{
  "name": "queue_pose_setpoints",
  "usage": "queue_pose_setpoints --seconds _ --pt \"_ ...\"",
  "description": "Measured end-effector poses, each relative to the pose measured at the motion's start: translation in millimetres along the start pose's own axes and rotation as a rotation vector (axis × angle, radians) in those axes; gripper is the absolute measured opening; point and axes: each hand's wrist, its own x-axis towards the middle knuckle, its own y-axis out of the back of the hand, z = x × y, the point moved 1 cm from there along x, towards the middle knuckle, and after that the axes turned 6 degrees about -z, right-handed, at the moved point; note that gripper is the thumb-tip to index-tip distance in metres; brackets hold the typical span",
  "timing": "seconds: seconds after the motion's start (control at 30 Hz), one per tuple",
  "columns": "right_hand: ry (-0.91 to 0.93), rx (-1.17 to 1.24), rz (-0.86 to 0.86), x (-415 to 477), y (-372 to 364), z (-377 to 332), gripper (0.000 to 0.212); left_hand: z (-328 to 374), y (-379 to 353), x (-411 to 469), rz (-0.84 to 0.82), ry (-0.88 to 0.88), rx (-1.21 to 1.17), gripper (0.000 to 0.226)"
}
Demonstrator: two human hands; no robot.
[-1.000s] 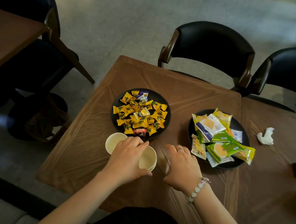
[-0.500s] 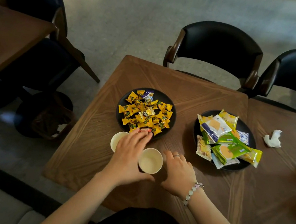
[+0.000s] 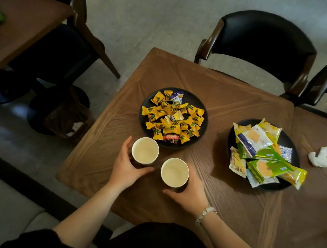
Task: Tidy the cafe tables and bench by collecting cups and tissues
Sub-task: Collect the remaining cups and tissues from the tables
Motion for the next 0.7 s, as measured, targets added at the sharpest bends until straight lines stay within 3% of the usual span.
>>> queue_pose_setpoints --seconds 0.2,0.5,0.7 --pt "0.052 0.055 0.046 4 0 -6 0.070 4 -13 8 0.053 -0.088 0.000 0.082" --pt "0.238 0.058 0.228 22 36 -36 0.066 22 4 -3 0.344 -0.067 -0.151 0.070" --pt "0.334 0.117 0.239 49 53 -78 0.065 52 22 -7 0.441 -0.092 -0.174 0.074"
